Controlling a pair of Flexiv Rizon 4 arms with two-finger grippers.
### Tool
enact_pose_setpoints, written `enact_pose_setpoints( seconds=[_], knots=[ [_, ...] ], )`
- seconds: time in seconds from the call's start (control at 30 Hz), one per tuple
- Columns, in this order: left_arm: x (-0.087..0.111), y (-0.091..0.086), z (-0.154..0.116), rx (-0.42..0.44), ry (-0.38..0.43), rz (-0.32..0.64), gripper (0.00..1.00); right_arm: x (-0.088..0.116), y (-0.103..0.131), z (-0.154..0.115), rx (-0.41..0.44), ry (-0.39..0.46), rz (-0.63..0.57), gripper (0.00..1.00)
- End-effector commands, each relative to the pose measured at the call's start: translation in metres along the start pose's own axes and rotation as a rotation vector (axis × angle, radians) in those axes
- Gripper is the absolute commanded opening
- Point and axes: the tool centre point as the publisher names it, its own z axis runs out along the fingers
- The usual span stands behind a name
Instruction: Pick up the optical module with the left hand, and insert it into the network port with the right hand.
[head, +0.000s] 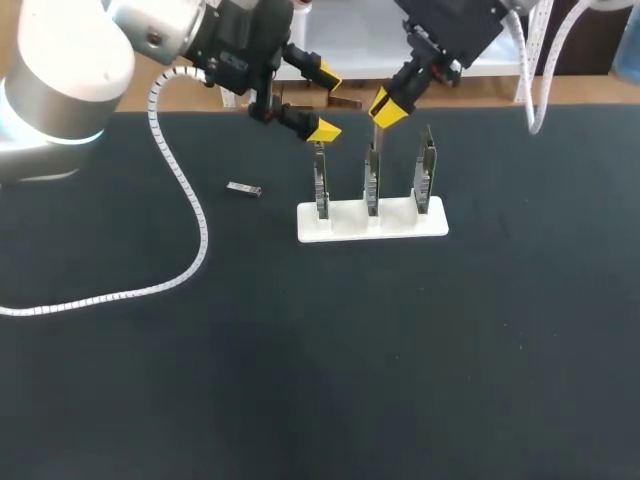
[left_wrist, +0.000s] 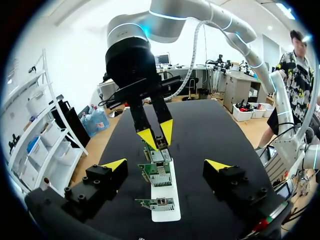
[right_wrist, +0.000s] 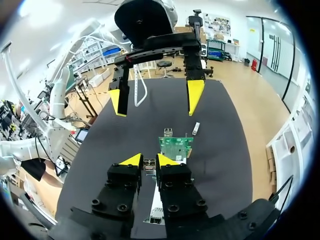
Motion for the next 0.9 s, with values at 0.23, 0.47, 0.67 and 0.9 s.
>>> enact_pose_setpoints(
  seconds=[0.23, 0.47, 0.67, 0.9],
  knots=[
    [-0.0012, 0.0019, -0.0001, 0.005, 0.007, -0.002, 1.00, 0.0042, -0.0088, 0.0013, -0.013, -0.006, 0.015, 0.00],
    [-0.0012, 0.0019, -0.0001, 0.005, 0.007, -0.002, 1.00, 0.0074, -0.0078, 0.0014, -0.008, -0.009, 0.024, 0.00],
    [-0.0012, 0.0019, -0.0001, 0.005, 0.007, -0.002, 1.00, -0.0005, -0.0096, -0.0051, 0.014, 0.006, 0.000, 0.00],
    [-0.0012, 0.0019, -0.0001, 0.005, 0.007, -0.002, 1.00, 0.0010, -0.0101, -0.0063, 0.015, 0.012, 0.002, 0.00]
  ],
)
